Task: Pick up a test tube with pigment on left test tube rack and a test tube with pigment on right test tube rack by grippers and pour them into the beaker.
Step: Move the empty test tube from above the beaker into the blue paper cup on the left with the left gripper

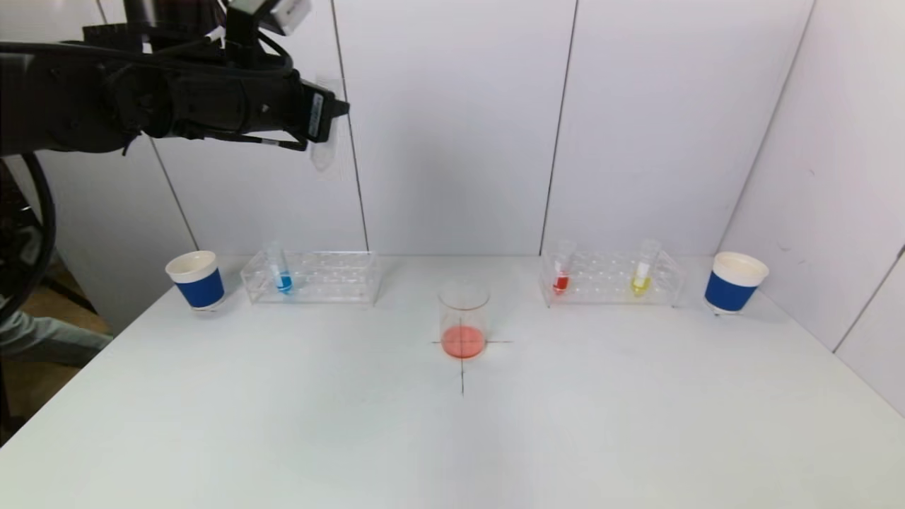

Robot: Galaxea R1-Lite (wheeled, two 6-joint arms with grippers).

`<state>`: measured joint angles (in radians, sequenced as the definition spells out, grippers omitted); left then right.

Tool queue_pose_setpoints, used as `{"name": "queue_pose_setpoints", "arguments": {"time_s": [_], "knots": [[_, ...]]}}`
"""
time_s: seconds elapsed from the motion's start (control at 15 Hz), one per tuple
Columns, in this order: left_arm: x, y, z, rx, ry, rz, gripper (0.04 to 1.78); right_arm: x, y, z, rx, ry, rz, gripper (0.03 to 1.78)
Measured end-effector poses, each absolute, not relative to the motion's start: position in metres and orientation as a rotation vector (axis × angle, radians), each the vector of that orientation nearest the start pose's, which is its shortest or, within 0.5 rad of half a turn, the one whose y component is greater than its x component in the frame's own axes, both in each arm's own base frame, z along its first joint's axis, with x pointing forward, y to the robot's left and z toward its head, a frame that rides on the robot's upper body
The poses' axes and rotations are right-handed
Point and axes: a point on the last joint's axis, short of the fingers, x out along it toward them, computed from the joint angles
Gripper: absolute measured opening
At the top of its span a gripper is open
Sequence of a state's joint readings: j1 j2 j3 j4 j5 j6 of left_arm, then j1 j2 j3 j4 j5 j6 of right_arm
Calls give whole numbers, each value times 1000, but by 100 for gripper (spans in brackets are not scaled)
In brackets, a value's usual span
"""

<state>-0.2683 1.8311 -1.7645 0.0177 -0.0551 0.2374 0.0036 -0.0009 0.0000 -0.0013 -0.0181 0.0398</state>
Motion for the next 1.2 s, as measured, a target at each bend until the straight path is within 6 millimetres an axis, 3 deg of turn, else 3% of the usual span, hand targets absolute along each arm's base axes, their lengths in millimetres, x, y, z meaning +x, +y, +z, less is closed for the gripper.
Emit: {"name": "queue_pose_setpoints", "arguments": {"time_s": [0.4,1.2], "knots": [[349,-41,330,89,138,38,46,-23,0,76,39,-2,-15,177],[407,65,248,35,115,257,46,-23,0,76,40,-2,-15,177]]}}
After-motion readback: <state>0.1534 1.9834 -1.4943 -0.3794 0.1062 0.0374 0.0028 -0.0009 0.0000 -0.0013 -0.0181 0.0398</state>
